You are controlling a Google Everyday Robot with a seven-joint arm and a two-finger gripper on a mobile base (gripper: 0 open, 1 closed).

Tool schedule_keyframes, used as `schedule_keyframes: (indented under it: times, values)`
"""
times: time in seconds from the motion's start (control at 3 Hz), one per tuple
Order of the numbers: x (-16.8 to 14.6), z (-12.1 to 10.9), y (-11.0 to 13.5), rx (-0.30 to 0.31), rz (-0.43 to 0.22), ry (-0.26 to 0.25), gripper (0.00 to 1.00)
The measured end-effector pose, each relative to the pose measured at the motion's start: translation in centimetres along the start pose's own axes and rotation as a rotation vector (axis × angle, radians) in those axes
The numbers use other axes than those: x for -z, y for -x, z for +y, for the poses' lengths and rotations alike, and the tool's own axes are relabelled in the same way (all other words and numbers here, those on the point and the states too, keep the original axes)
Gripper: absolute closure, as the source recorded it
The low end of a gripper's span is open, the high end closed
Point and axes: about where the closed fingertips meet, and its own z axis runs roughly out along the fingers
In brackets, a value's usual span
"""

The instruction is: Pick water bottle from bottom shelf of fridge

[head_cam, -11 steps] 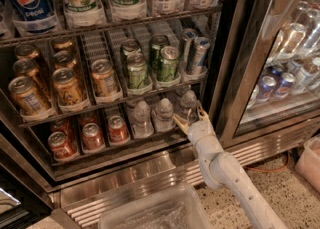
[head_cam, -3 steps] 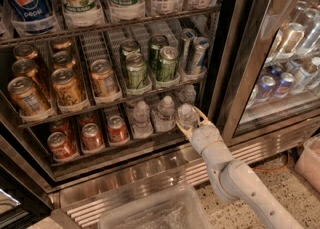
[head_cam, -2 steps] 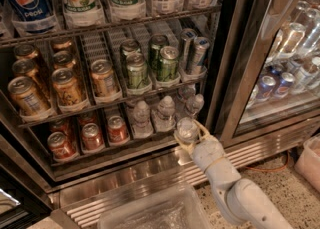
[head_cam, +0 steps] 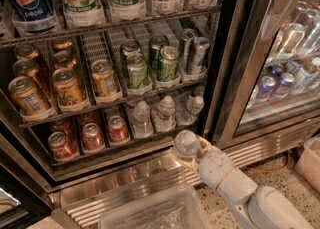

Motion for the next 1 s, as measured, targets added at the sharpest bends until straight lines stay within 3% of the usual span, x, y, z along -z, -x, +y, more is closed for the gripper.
schedule_keyframes:
  times: [0.33, 0.67, 1.0]
  values:
    - [-0.5, -0.7, 2.7, -0.086, -0.027, 0.128, 1.0]
    - [-1.4, -2.1, 6.0, -0.155, -0.124, 0.226, 1.0]
    - [-1.3, -1.7, 10.0, -0.168, -0.257, 0.344, 1.0]
